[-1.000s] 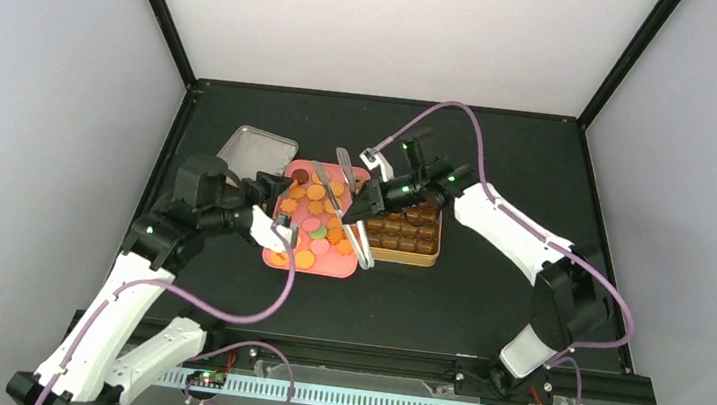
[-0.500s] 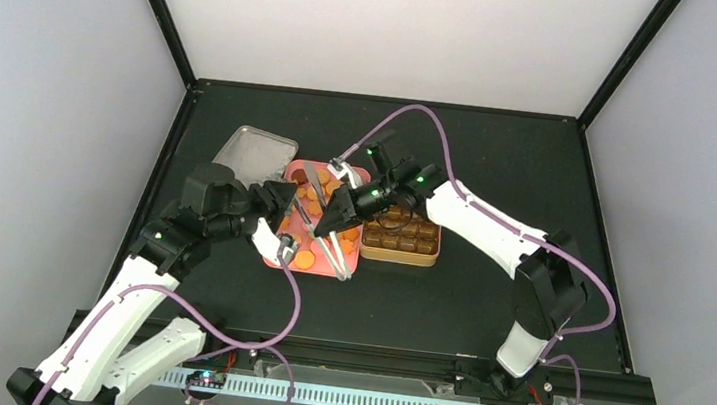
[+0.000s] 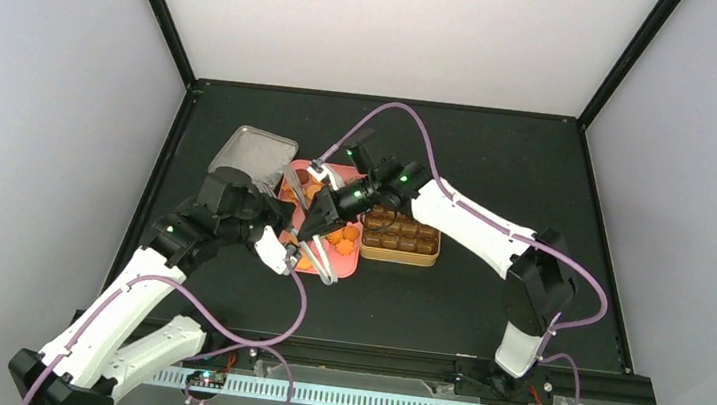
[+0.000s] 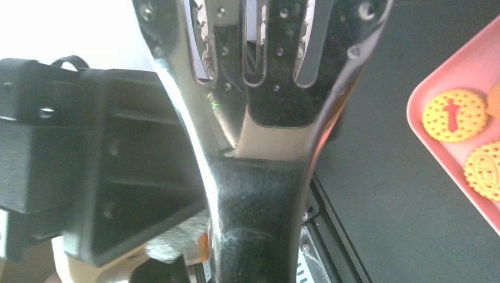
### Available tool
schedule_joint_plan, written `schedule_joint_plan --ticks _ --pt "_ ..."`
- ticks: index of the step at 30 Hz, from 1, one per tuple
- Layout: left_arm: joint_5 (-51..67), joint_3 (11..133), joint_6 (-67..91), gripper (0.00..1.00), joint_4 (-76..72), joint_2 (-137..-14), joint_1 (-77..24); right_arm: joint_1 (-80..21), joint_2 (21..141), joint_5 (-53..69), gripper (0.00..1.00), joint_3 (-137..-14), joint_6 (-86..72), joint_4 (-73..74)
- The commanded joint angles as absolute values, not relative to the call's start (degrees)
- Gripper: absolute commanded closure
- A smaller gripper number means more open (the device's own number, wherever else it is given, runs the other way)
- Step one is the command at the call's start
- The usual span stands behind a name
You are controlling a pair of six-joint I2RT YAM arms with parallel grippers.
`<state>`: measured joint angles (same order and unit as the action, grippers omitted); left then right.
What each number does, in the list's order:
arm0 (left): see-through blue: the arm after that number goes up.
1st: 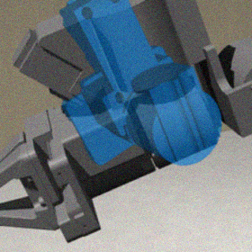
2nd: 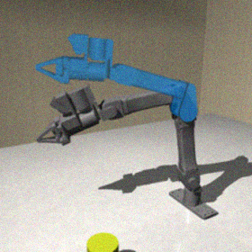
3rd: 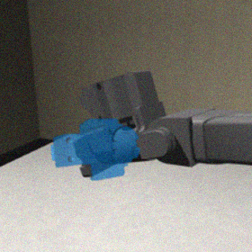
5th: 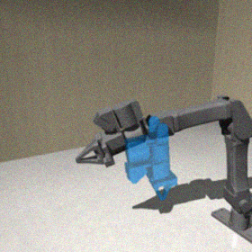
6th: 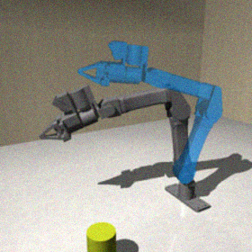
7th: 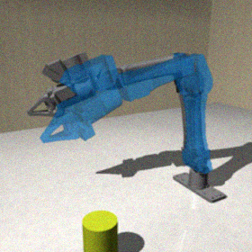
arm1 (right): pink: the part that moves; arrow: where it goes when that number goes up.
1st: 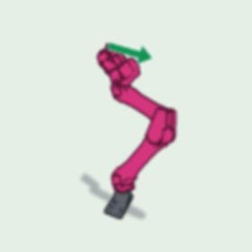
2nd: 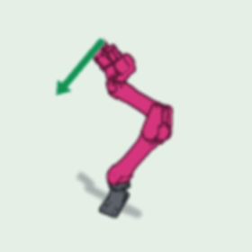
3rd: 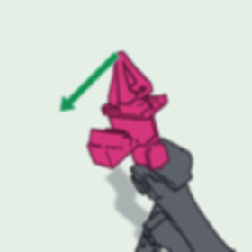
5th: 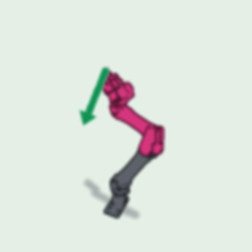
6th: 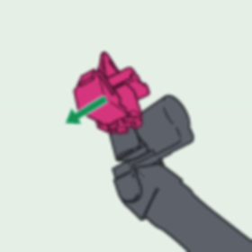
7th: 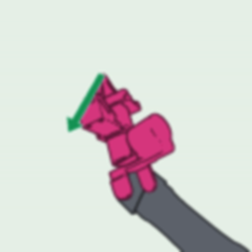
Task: Pack the cookies
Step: Pass from the right arm to the left
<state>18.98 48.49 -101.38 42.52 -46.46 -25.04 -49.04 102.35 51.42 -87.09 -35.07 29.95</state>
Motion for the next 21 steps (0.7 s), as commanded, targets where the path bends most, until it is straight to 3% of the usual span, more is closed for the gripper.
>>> schedule_joint_plan --ticks 1,5,11,21 --pt "17.09 48.4 -100.31 0.72 44.97 -47.17 -26.17 -49.99 102.73 51.33 0.92 -89.27 -36.11 29.72" --pt "17.56 48.43 -97.62 0.97 44.48 -46.67 -26.36 -50.01 101.96 49.88 0.84 -88.94 -34.69 30.27" --pt "20.65 49.3 -89.44 0.99 44.82 -45.69 -26.45 -49.83 98.47 45.96 0.52 -86.9 -32.75 27.98" --pt "27.94 56.97 -59.99 0.99 53.41 -51.67 -26.19 -46.95 88.85 35.42 0.09 -84.54 -28.47 27.35"
